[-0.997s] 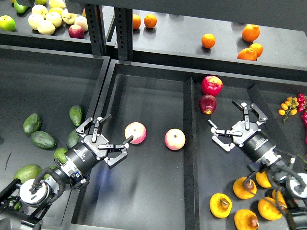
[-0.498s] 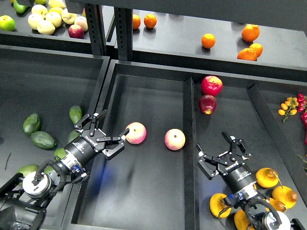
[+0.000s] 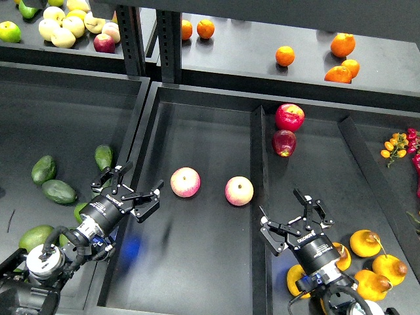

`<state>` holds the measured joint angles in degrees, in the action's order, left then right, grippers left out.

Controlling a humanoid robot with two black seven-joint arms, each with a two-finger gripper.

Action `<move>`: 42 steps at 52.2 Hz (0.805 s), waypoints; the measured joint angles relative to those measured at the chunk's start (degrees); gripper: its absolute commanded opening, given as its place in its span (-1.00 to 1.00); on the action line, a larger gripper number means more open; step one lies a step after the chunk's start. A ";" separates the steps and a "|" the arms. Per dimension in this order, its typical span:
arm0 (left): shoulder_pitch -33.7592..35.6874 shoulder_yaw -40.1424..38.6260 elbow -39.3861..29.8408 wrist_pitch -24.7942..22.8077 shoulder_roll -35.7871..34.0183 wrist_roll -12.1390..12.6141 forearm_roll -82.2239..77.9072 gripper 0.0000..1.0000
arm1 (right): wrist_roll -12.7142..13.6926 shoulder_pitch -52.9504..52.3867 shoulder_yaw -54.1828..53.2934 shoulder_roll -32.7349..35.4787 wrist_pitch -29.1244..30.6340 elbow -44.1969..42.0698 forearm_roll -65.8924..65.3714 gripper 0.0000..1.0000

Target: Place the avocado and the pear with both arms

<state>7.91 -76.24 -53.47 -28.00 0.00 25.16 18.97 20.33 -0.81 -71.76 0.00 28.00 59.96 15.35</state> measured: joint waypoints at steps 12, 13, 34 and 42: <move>0.20 1.92 -7.08 0.00 0.00 -0.19 0.44 0.99 | 0.07 0.30 0.08 0.00 0.00 1.92 0.15 0.99; 0.27 2.10 -7.43 0.00 0.00 -0.19 0.44 0.99 | 0.08 0.29 0.03 0.00 0.00 1.97 0.16 0.99; -0.74 3.00 -10.38 0.00 0.00 -0.05 -0.16 0.99 | 0.16 -0.64 1.22 0.00 0.00 2.52 1.49 0.99; -1.76 3.15 -11.98 0.00 0.00 0.13 -0.26 0.99 | 0.11 -1.50 1.77 0.00 0.00 2.61 1.85 0.99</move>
<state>6.15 -73.09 -65.45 -28.00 0.00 25.28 18.71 20.43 -2.31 -69.99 0.00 28.00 62.57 17.20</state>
